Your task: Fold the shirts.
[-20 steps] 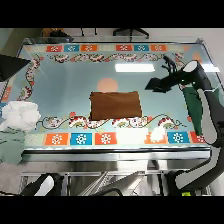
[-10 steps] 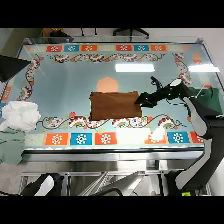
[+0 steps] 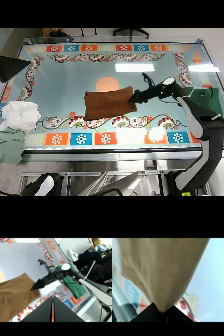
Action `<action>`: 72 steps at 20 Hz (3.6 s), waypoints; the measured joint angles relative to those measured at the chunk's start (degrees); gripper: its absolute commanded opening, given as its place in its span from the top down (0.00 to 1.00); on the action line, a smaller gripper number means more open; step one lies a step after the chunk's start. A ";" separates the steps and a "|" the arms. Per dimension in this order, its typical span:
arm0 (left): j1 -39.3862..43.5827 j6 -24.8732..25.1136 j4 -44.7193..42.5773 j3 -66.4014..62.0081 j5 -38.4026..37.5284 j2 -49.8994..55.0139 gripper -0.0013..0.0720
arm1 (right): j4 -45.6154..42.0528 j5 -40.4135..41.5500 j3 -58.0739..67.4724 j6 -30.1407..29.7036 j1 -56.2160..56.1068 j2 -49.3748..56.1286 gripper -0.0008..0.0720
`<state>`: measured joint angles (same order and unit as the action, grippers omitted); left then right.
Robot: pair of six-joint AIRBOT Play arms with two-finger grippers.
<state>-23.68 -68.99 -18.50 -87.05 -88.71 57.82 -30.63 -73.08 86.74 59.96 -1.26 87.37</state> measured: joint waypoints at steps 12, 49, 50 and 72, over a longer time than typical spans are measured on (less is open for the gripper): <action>0.00 1.64 0.09 0.00 -1.05 0.00 0.96 | -0.83 0.22 15.30 16.68 33.77 -15.10 0.97; 0.00 2.12 0.02 0.00 -0.22 0.31 0.96 | 0.33 -5.01 16.76 29.20 56.72 -13.46 0.97; 0.00 2.12 0.02 0.00 -0.24 0.31 0.96 | -2.54 -7.48 16.72 32.22 57.09 -13.68 0.97; 0.00 2.19 0.39 0.00 -2.16 4.63 0.96 | -41.99 -18.71 5.11 44.61 57.13 -14.14 0.04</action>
<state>-23.68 -66.81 -18.11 -87.05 -90.87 62.46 -72.62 -91.79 91.85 104.57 55.88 73.23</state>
